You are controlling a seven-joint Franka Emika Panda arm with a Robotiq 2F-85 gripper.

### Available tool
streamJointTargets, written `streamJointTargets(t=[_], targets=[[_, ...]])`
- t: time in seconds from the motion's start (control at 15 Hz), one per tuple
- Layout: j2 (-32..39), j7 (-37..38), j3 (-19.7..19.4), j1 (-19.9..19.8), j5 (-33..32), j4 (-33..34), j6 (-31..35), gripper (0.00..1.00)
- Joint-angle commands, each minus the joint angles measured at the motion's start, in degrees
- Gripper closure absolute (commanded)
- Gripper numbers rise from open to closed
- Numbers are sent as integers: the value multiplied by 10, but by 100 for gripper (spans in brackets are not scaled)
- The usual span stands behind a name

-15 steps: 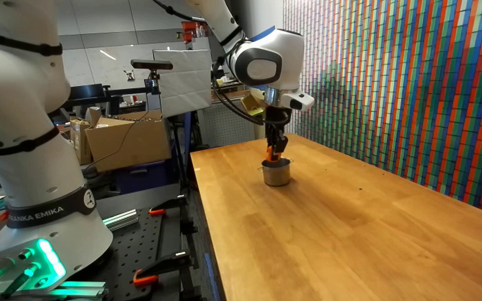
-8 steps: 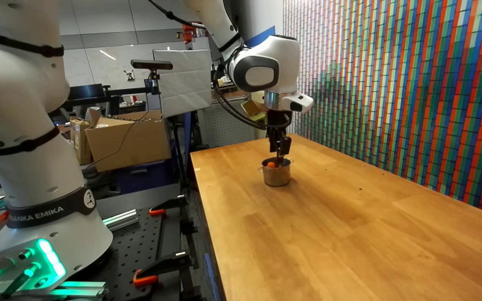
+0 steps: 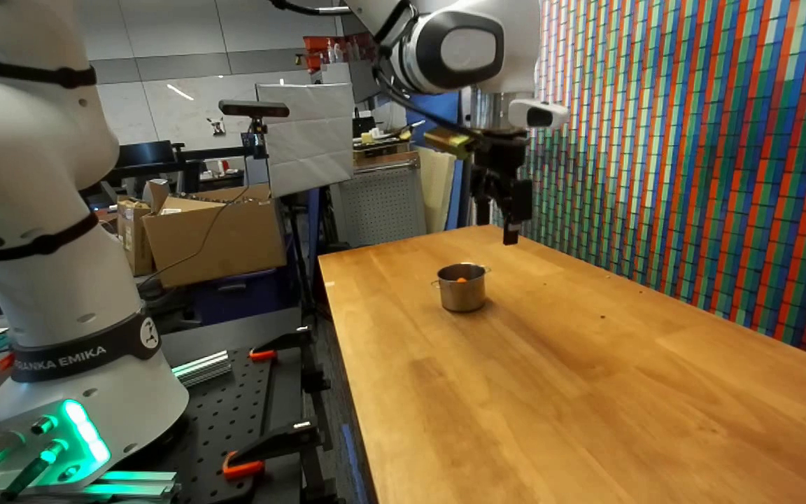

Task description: Put the duck into the pot

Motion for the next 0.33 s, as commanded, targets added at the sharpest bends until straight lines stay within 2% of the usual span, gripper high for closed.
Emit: streamJointTargets(t=[0.0, 0.07, 0.13, 0.27], targets=[[-90, 5, -35, -21, -62, 7, -130, 0], [-108, 3, -42, -27, -69, 11, -166, 0], [-66, 0, -33, -21, -48, 11, -113, 0], [-85, -1, -38, -27, -50, 10, -125, 0]])
